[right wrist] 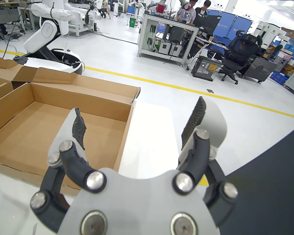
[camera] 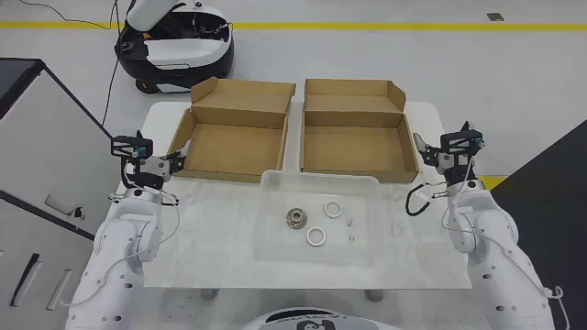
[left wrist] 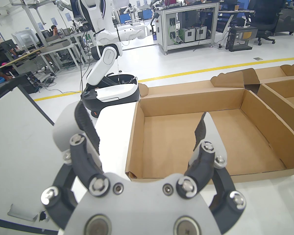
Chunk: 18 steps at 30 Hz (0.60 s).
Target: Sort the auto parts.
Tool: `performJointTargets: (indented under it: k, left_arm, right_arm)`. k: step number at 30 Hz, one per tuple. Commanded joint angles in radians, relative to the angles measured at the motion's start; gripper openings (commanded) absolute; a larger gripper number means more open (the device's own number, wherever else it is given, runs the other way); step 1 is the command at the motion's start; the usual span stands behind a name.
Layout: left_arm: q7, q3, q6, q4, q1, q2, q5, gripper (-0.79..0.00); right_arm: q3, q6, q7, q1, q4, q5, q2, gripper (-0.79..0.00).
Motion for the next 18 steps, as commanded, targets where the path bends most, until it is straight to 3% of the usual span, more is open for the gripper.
performJointTargets:
  k: [1, 13, 18]
  left_arm:
    - [0.0, 0.0, 0.0, 0.0, 0.0, 0.0, 0.0, -0.001]
    - [0.0, 0.0, 0.0, 0.0, 0.0, 0.0, 0.0, 0.0]
    - [0.0, 0.0, 0.0, 0.0, 0.0, 0.0, 0.0, 0.0]
  right_arm:
    - [0.0, 0.0, 0.0, 0.0, 0.0, 0.0, 0.0, -0.001]
    - [0.003, -0.004, 0.004, 0.003, -0.003, -0.006, 0.0, 0.0]
    - [0.045, -0.083, 0.088, -0.001, -0.07, 0.025, 0.006, 0.0]
